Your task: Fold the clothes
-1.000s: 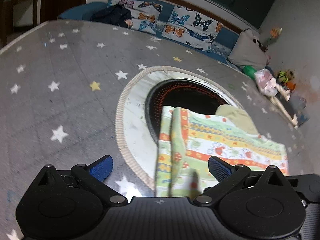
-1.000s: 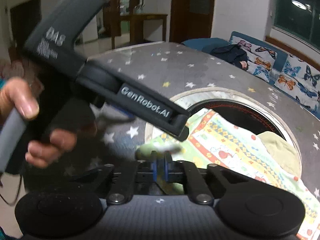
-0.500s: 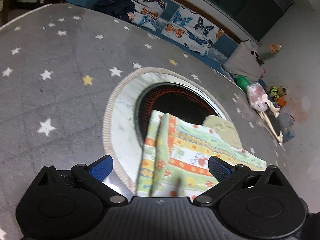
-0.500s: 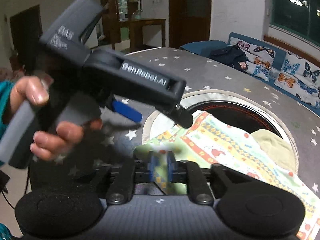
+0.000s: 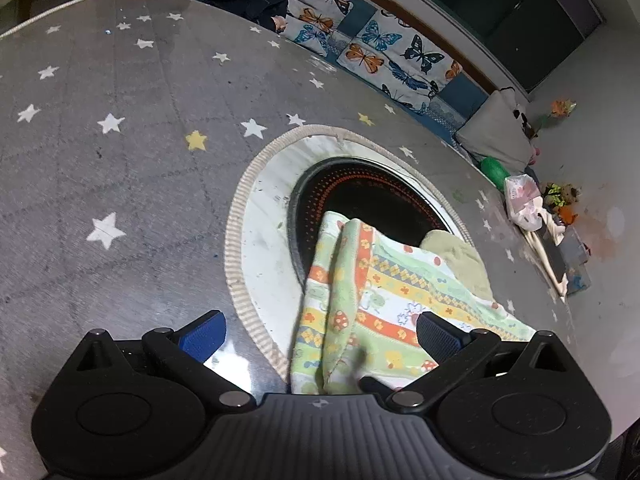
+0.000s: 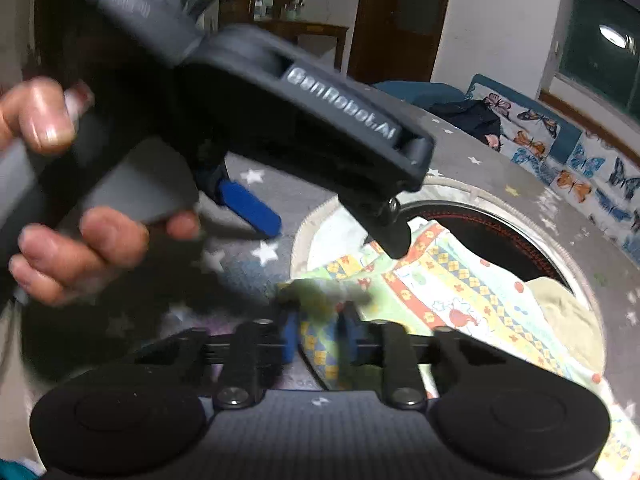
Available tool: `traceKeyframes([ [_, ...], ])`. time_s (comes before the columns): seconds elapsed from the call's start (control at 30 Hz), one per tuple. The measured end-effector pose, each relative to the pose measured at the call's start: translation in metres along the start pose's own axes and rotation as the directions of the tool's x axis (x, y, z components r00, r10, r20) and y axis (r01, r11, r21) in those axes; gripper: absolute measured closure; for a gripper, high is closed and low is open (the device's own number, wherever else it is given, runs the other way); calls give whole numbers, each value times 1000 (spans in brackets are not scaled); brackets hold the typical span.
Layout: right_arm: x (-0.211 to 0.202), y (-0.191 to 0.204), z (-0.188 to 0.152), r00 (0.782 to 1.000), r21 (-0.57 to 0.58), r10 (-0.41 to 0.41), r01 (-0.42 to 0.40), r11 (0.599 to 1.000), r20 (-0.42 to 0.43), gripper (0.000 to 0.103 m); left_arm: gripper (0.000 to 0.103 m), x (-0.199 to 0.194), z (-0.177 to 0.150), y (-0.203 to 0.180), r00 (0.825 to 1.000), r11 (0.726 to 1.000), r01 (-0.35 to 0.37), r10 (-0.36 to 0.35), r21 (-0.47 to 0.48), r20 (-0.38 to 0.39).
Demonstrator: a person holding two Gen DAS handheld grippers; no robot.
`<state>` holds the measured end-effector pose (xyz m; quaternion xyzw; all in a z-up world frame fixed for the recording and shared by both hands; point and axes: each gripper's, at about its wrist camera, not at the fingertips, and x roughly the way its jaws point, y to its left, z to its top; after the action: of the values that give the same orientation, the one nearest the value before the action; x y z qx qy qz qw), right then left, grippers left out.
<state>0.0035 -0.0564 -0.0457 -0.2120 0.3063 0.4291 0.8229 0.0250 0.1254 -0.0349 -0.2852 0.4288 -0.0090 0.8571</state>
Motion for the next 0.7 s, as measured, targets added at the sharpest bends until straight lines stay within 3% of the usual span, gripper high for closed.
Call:
traceKeyframes([
  [0.4,-48,-42,0,989,202,69,-95,975,132,94,1,21,4,-15,990,989,128,-132,-79,-51],
  [0.5,-55,-52,-1,984,236,79,-116,965,159,94,10,30,4,-19,977,976,193,-200,-98,-69],
  [0.63,-61,-59,-5,979,244,100,-142,959,177,94,39,42,-1,-17,960,958,246,-262,-149,-103],
  [0.7,-60,-59,-7,979,238,113,-152,959,172,94,52,47,-4,-17,959,958,243,-260,-149,-108],
])
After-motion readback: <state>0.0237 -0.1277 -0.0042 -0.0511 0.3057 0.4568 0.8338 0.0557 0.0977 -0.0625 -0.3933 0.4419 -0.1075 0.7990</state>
